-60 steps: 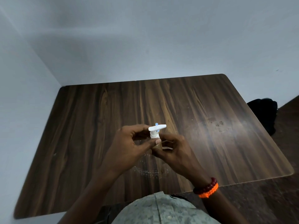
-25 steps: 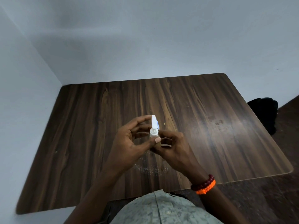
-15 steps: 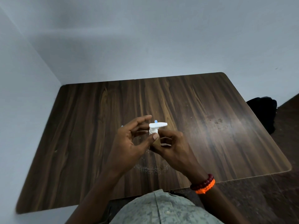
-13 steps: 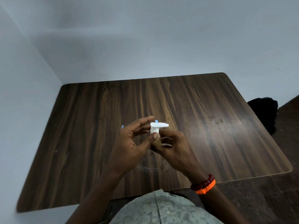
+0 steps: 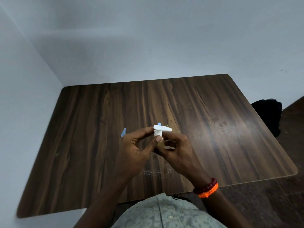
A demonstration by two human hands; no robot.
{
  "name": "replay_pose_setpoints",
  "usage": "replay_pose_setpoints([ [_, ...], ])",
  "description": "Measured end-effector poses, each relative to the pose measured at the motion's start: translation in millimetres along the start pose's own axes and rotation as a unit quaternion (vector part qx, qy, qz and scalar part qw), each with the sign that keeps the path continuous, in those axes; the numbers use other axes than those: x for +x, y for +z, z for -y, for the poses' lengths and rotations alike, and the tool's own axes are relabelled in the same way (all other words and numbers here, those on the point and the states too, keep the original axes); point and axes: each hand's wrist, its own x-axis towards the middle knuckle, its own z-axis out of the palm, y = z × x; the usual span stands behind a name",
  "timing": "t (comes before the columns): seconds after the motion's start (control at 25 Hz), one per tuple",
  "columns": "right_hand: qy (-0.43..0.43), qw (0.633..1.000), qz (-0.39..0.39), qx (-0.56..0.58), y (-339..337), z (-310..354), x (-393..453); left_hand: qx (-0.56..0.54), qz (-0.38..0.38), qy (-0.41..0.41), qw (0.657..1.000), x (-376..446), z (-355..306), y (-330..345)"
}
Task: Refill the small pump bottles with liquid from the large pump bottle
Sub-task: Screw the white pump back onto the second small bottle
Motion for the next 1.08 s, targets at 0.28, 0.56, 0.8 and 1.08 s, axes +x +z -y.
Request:
replay_pose_setpoints([
  [0.28,-0.014,1.0,-0.007,-0.008,1.9,3.2,3.7,0.024,-0.037,0.034,0.998,6.3,-6.6,-3.2],
  [0.56,-0.015,1.0,0.017,0.01,-1.2,6.0,5.6,0.001,0.056,0.019,0.998,10.2,-6.0,-12.7],
  [0.8,-0.007,1.0,0.004,0.019,-0.6,6.0,7.3,-0.005,-0.024,0.022,0.999,12.1,-6.8,-6.6],
  [1.08,-0.001,1.0,0.022,0.017,-3.1,5.4,7.9,-0.039,0.035,0.01,0.999,16.5,-2.2,-12.7],
])
